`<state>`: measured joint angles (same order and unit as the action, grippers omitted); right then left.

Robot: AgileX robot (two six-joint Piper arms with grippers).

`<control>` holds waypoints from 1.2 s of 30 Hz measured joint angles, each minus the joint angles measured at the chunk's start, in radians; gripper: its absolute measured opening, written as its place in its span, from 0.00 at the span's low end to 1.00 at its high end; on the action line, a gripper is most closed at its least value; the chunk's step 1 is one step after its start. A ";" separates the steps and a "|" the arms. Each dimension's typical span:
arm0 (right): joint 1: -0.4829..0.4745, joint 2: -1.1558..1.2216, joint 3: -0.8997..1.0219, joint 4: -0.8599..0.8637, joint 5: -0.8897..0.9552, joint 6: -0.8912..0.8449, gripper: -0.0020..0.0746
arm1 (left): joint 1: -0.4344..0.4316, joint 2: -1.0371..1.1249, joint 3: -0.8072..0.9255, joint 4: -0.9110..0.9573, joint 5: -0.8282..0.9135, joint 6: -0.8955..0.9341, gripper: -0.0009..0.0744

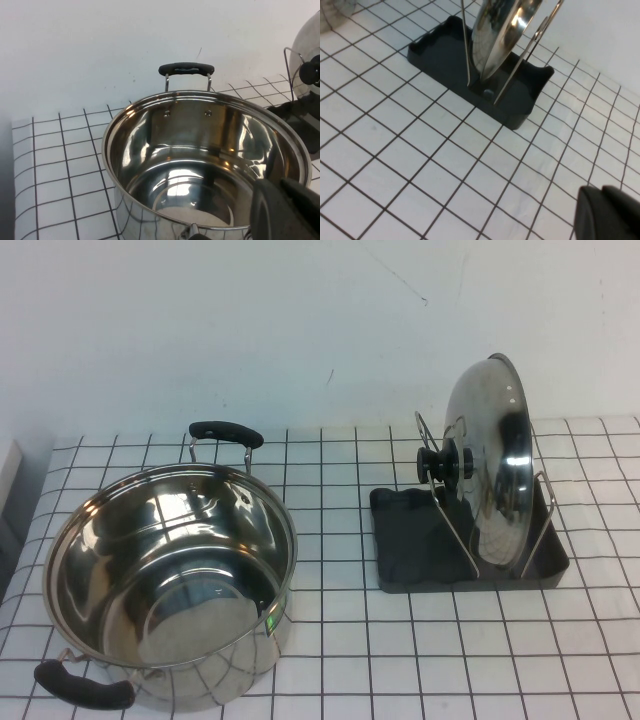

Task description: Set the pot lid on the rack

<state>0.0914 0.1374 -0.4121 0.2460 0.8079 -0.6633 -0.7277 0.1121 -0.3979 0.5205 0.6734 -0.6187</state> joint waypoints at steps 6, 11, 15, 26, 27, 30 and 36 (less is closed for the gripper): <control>0.000 0.000 0.000 0.002 -0.004 0.000 0.03 | 0.000 0.000 0.000 0.000 0.001 -0.009 0.01; 0.000 0.000 0.000 0.002 -0.004 0.000 0.03 | 0.000 0.000 0.000 0.000 0.001 -0.009 0.01; 0.000 0.000 0.000 0.002 -0.004 0.000 0.03 | 0.000 0.000 0.007 0.000 0.001 -0.009 0.01; 0.000 0.000 0.000 0.002 -0.004 0.001 0.03 | 0.305 0.000 0.166 -0.242 -0.322 0.176 0.01; 0.000 0.000 0.000 0.002 -0.004 0.001 0.03 | 0.353 0.000 0.189 -0.309 -0.367 0.227 0.01; 0.000 0.000 0.000 0.002 -0.004 0.001 0.03 | 0.465 -0.002 0.244 -0.438 -0.427 0.313 0.01; 0.000 0.000 0.000 0.002 -0.004 0.001 0.03 | 0.670 -0.102 0.357 -0.570 -0.445 0.395 0.01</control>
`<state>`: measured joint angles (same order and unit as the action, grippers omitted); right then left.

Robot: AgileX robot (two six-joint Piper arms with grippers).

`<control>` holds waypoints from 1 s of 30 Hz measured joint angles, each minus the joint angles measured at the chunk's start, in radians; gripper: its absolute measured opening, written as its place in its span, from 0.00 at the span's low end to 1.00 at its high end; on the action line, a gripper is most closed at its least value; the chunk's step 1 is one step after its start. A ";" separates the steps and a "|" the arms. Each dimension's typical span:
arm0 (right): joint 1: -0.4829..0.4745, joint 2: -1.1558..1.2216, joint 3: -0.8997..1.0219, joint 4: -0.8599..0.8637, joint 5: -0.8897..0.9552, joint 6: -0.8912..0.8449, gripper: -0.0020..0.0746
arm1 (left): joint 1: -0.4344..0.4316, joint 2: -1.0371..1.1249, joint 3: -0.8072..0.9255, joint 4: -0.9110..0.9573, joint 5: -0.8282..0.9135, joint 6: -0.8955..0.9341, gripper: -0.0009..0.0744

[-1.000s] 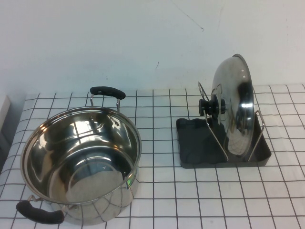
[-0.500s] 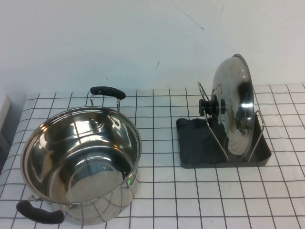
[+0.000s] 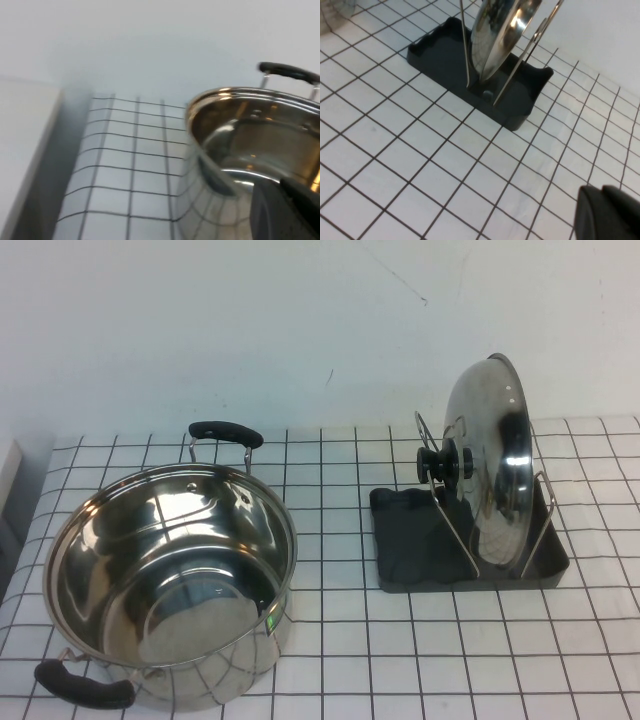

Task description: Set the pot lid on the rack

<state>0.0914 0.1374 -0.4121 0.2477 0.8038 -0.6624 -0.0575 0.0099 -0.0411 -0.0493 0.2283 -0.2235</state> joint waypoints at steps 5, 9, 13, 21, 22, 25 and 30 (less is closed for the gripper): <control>0.000 -0.002 0.000 0.004 0.000 0.000 0.03 | 0.072 -0.020 0.063 -0.043 0.000 0.046 0.01; 0.000 -0.002 0.000 0.004 0.000 0.000 0.03 | 0.075 -0.020 0.067 -0.025 0.081 0.059 0.01; 0.000 -0.002 0.000 0.004 0.000 0.000 0.03 | 0.077 -0.021 0.067 -0.014 0.090 0.065 0.01; 0.000 -0.002 0.000 0.004 0.000 0.000 0.03 | 0.077 -0.021 0.065 -0.014 0.095 0.097 0.01; 0.000 -0.002 0.000 0.004 0.000 0.000 0.03 | 0.077 -0.021 0.065 -0.014 0.096 0.113 0.01; 0.000 -0.002 0.000 0.004 0.000 0.000 0.03 | 0.077 -0.021 0.065 -0.012 0.098 0.129 0.01; 0.000 -0.002 0.000 0.004 0.000 0.000 0.03 | 0.077 -0.021 0.063 -0.011 0.102 0.140 0.01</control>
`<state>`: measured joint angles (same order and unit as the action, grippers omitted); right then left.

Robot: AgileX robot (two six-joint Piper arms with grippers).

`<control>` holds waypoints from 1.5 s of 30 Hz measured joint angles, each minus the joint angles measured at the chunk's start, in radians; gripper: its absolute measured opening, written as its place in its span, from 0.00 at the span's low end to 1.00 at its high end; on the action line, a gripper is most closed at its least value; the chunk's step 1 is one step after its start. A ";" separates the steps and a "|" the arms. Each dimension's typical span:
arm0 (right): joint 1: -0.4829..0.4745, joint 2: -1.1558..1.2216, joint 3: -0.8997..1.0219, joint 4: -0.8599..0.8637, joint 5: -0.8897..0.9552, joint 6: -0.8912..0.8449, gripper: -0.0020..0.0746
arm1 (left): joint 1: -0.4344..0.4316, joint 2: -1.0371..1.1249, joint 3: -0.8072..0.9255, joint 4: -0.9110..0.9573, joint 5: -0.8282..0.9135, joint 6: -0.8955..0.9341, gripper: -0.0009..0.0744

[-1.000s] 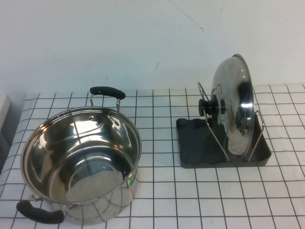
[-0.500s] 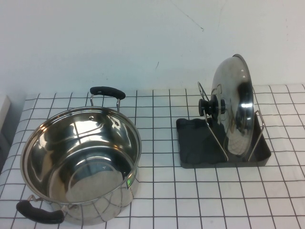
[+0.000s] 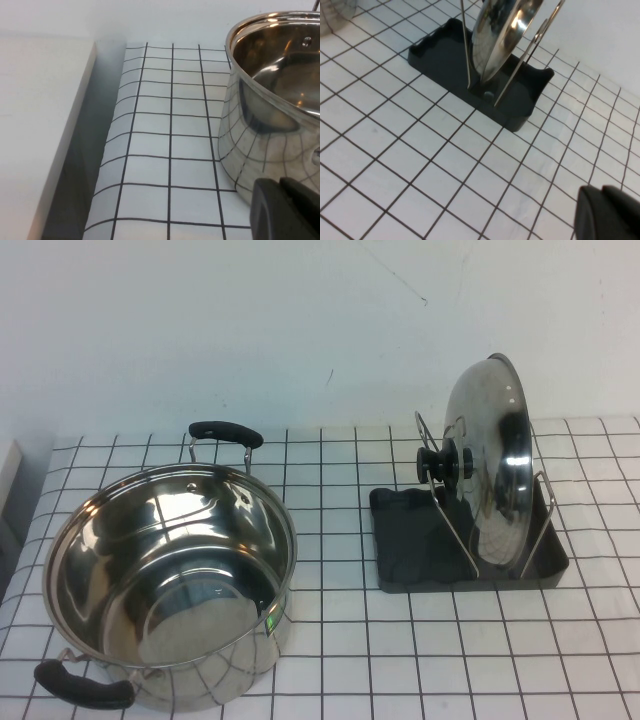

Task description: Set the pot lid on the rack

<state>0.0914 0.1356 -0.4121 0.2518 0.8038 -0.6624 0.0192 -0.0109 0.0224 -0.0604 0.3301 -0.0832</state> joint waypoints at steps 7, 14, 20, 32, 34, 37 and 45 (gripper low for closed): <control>0.000 0.000 0.000 0.000 0.000 0.000 0.03 | 0.000 -0.001 0.001 0.000 0.002 0.001 0.01; 0.000 0.000 0.000 0.000 0.000 0.000 0.03 | -0.011 -0.001 0.001 0.023 0.004 0.083 0.01; 0.000 0.000 0.000 0.000 0.000 0.000 0.03 | -0.011 -0.001 0.001 0.023 0.004 0.106 0.01; 0.000 0.000 0.000 0.000 0.000 0.000 0.03 | -0.011 -0.001 0.001 -0.012 0.008 0.106 0.01; 0.000 0.000 0.000 0.000 0.000 0.000 0.03 | -0.011 -0.001 0.001 -0.022 0.008 0.106 0.01; 0.000 0.000 0.000 0.000 0.000 0.000 0.03 | -0.011 -0.001 0.001 -0.043 0.008 0.106 0.01; 0.000 0.000 0.000 0.000 0.000 0.000 0.02 | -0.011 -0.001 0.001 -0.051 0.008 0.106 0.01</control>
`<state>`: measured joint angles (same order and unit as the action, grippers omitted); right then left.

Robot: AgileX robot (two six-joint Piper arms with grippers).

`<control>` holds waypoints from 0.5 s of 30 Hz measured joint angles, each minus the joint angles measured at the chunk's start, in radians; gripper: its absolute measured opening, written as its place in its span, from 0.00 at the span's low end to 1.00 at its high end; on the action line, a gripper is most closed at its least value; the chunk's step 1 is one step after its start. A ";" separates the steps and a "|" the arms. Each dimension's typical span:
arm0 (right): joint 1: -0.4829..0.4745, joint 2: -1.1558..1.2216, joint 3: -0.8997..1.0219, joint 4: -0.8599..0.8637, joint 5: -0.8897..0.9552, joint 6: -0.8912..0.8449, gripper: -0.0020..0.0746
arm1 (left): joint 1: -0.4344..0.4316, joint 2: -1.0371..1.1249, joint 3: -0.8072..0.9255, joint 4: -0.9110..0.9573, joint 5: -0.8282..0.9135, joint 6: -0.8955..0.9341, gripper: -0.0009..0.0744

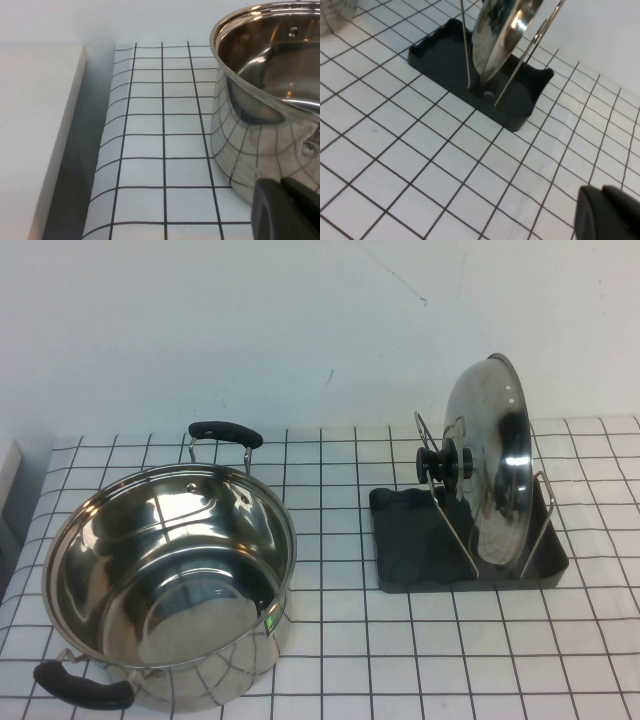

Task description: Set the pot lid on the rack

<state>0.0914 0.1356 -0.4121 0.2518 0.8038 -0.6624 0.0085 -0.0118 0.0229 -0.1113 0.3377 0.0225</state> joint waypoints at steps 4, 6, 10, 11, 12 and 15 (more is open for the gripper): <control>0.000 0.000 0.000 0.000 0.000 0.000 0.02 | 0.000 0.000 0.000 0.000 0.000 0.000 0.01; 0.000 0.000 0.000 0.000 0.000 0.000 0.02 | 0.000 0.000 0.000 0.000 0.000 0.000 0.01; 0.000 0.000 0.000 0.000 0.000 0.000 0.02 | 0.000 0.000 0.000 0.000 0.000 0.000 0.01; 0.000 0.000 0.000 0.000 0.000 0.000 0.02 | 0.000 0.000 0.000 0.000 0.000 0.000 0.01; 0.000 0.000 0.000 0.000 0.000 0.000 0.02 | 0.000 0.000 0.000 0.000 0.000 0.000 0.01; 0.000 0.000 0.014 0.000 -0.029 0.000 0.02 | 0.000 0.000 0.000 0.000 0.000 0.000 0.01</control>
<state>0.0914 0.1356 -0.3979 0.2518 0.7746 -0.6624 0.0085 -0.0118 0.0229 -0.1113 0.3377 0.0225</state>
